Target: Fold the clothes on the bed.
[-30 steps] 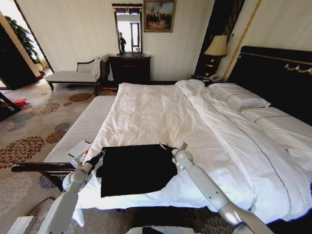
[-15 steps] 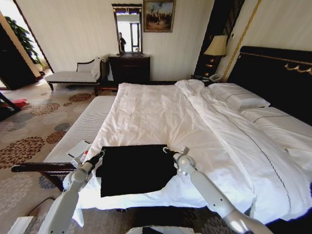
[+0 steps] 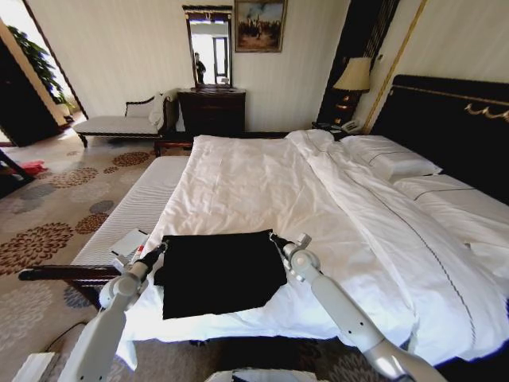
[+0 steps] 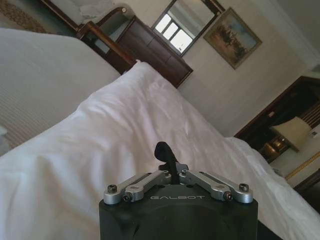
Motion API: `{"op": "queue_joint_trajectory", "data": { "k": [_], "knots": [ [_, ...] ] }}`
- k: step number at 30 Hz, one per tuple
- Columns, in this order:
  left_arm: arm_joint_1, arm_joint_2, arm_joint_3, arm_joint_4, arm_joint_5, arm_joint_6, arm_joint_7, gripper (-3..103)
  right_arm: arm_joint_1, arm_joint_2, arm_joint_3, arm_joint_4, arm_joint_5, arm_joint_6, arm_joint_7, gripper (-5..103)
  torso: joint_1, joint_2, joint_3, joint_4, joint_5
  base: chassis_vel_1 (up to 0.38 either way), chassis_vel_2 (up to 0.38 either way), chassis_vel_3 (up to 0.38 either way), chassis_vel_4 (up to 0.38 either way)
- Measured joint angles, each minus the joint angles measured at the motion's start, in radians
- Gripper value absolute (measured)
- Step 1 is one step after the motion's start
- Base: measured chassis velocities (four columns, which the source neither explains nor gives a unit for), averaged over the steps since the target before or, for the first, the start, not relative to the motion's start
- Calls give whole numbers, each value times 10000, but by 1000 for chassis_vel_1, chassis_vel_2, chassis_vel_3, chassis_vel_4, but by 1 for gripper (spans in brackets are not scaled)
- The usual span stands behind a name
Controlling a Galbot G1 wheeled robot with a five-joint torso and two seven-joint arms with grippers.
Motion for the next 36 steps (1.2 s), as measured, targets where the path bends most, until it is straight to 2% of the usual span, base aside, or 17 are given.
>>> {"op": "queue_joint_trajectory", "data": {
  "k": [8,10,11,16,18,20,27,31,32,35,36],
  "knots": [
    [-215,215,-50,-90,-303,-273,182,1,225,29,95,291,46,756,-799,2,0,0,0,-1,0,0,0,0,0],
    [-193,197,-63,-106,-217,-525,513,1,163,57,71,375,-26,1167,-1279,2,0,0,0,0,-2,0,0,0,0],
    [-193,197,-63,-106,-217,-525,513,1,163,57,71,375,-26,1167,-1279,2,0,0,0,0,-2,0,0,0,0],
    [-189,57,-113,-86,-243,-1248,1466,1,-121,177,9,357,-317,2500,-2549,2,0,0,0,-2,0,0,0,0,0],
    [-189,49,-113,-70,-236,-1324,1575,1,-142,187,0,331,-394,2682,-2675,2,0,0,0,-2,-1,0,0,0,0],
    [-179,24,-111,13,-169,-1692,2007,1,-229,207,-26,193,-576,3169,-3182,2,0,0,0,-2,-1,0,0,0,0],
    [-145,22,-88,215,-124,-2137,2724,1,-281,263,-44,-132,-702,3627,-3788,2,0,0,0,-1,-1,0,0,0,0],
    [-187,6,-88,508,-86,-2515,3186,1,-236,286,-79,-620,-683,3896,-4821,2,0,0,-1,-1,-1,0,0,0,0],
    [-187,6,-88,508,-86,-2515,3186,1,-236,286,-79,-620,-683,3896,-4821,2,0,0,-1,-1,-1,0,0,0,0],
    [-253,-51,-108,796,48,-2914,3582,1,-123,286,-138,-1206,-839,4141,-5926,2,0,0,0,-2,0,0,0,0,0],
    [-253,-51,-108,796,48,-2914,3582,1,-123,286,-138,-1206,-839,4141,-5926,2,0,0,0,-2,0,0,0,0,0]
  ]
}}
